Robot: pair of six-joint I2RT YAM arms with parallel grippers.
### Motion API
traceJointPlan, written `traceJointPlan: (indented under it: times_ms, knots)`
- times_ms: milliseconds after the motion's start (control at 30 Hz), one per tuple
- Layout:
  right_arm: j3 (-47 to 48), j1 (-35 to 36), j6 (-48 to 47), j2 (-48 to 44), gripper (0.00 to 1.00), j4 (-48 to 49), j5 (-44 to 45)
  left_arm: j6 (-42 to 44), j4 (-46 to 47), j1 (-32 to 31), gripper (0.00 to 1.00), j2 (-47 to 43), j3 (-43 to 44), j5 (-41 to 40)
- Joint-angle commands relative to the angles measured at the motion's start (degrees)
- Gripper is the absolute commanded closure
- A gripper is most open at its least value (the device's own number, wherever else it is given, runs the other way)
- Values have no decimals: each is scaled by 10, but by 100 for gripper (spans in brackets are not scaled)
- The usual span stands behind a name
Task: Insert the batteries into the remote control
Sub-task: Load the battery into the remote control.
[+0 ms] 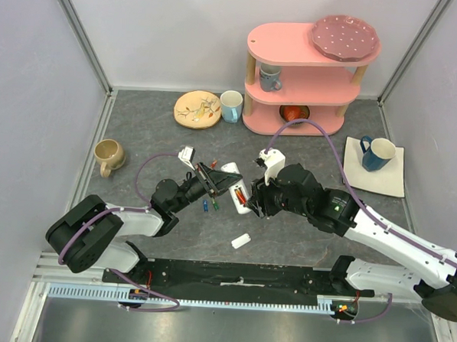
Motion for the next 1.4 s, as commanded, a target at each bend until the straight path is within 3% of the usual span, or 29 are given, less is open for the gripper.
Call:
traceJointPlan:
  times_ms: [0, 1367]
  knots:
    - [-1, 1, 5, 5, 45, 15, 12, -16, 215, -5, 98, -12, 1, 7]
    - [18, 2, 4, 39, 45, 18, 1, -7, 215, -30, 98, -3, 7, 9]
